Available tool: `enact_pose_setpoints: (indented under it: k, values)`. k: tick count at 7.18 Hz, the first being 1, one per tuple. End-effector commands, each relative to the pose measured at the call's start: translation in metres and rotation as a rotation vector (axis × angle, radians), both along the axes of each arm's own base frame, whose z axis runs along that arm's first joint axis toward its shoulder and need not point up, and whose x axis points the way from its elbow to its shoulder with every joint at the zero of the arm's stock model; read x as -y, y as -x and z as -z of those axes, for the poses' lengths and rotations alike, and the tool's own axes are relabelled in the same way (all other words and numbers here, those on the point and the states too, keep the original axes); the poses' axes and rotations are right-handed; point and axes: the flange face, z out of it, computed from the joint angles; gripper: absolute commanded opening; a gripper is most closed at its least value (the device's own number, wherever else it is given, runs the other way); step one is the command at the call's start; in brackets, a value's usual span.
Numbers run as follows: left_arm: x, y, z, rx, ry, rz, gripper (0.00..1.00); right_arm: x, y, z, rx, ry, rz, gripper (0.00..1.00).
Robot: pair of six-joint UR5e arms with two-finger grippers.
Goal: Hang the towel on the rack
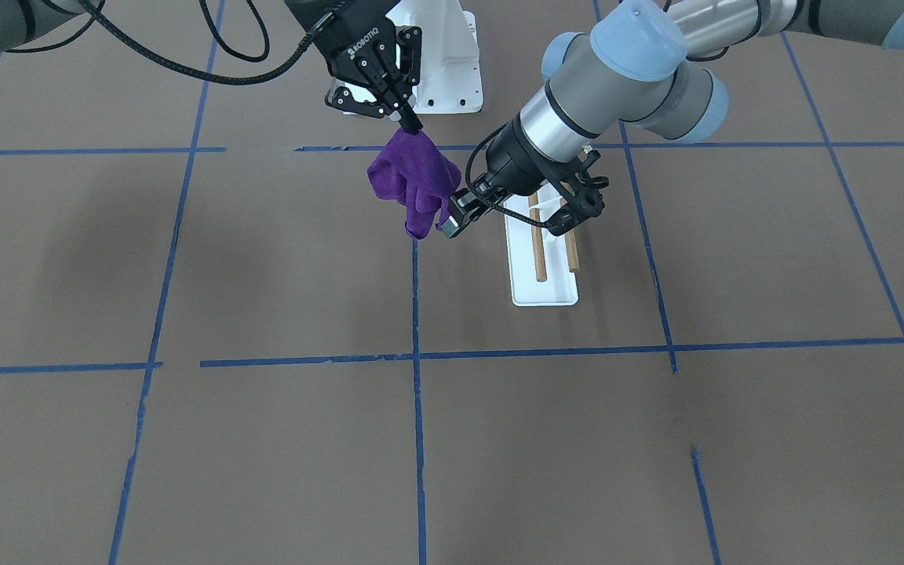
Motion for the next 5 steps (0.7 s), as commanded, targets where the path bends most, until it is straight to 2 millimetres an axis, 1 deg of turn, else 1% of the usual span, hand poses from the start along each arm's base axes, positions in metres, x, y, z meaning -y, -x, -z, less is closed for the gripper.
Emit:
enact_pose_setpoints:
  k: [1, 2, 3, 4, 5]
  values:
    - [0.0, 0.001, -0.003, 0.003, 0.002, 0.001, 0.0, 0.001, 0.0, -0.004, -0.007, 0.005, 0.001, 0.0]
    - [0.002, 0.005, -0.003, 0.003, 0.002, 0.008, 0.0, 0.002, -0.002, -0.003, -0.005, 0.006, 0.004, 0.0]
    - [0.008, 0.011, -0.003, 0.005, 0.0, 0.021, 0.0, 0.002, 0.0, -0.007, -0.01, 0.024, -0.005, 0.76]
    - [0.01, 0.015, -0.002, 0.005, -0.006, 0.03, 0.0, 0.002, -0.003, -0.016, -0.032, 0.045, 0.005, 1.0]
    - [0.015, 0.021, -0.004, 0.007, -0.004, 0.04, 0.0, 0.004, -0.003, -0.025, -0.075, 0.094, 0.042, 1.0]
